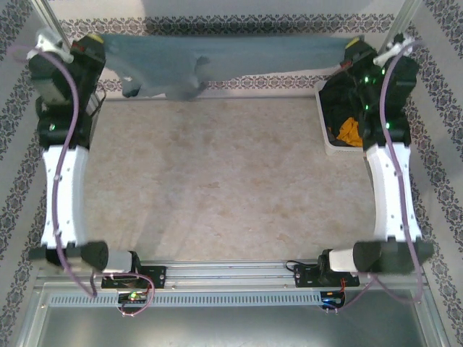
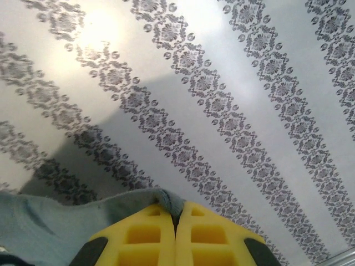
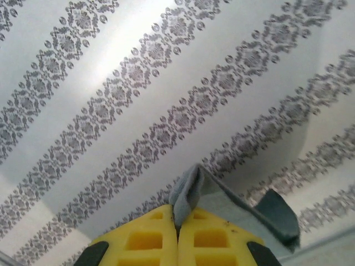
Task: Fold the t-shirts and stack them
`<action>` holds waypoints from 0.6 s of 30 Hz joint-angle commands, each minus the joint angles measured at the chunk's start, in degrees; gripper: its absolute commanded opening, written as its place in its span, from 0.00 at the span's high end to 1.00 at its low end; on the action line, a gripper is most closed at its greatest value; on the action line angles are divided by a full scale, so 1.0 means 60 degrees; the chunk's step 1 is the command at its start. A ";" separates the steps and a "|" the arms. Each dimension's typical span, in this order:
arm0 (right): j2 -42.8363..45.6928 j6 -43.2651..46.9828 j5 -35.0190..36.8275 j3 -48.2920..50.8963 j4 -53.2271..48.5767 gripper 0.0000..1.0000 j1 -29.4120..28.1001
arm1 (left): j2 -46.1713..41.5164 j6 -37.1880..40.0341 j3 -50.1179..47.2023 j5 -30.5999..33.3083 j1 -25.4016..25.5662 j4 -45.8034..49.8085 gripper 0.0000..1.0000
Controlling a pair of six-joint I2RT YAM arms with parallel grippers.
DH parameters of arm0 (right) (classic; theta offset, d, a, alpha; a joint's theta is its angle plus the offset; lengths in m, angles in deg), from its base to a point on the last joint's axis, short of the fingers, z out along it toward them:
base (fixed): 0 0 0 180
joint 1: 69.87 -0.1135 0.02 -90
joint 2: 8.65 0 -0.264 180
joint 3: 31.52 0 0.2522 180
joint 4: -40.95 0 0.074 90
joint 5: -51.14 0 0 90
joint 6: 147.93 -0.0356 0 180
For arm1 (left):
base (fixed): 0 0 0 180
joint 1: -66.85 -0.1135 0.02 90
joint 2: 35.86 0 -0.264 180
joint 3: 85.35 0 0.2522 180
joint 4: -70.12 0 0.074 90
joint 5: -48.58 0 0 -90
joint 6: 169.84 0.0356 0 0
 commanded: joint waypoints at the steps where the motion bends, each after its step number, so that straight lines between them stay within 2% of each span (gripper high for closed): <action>1: 0.1026 0.0106 0.0993 0.2179 -0.0563 1.00 0.0069 | -0.0832 -0.0098 -0.2201 0.0789 -0.0059 0.0877 1.00; 4: 0.1951 -0.0031 0.1082 0.4448 -0.1017 1.00 -0.0258 | -0.1425 -0.0316 -0.4260 0.0382 0.0105 0.1300 1.00; 5: 0.2150 -0.0103 0.1125 0.5222 -0.1232 0.90 -0.0379 | -0.1536 -0.0361 -0.4965 0.0338 0.0177 0.1481 0.94; 7: 0.2279 -0.0247 0.1353 0.6345 -0.1815 0.67 -0.0607 | -0.1691 -0.0326 -0.6241 0.0347 0.0236 0.1733 0.75; 10: 0.2187 -0.0526 0.1361 0.7743 -0.2278 0.48 -0.0556 | -0.1881 -0.0066 -0.7574 0.0838 0.0244 0.2372 0.55; 12: 0.2056 -0.0285 0.1408 0.7996 -0.2560 0.37 -0.0560 | -0.1980 0.0036 -0.7972 0.1168 0.0247 0.2863 0.49; 15: 0.1842 0.0118 0.1748 0.7726 -0.3493 0.39 -0.0578 | -0.1885 0.0121 -0.8123 0.0974 0.0302 0.3399 0.47; 18: 0.1841 0.0256 0.1977 0.7717 -0.3525 0.40 -0.0585 | -0.1650 0.0327 -0.8001 0.1044 0.0529 0.4402 0.46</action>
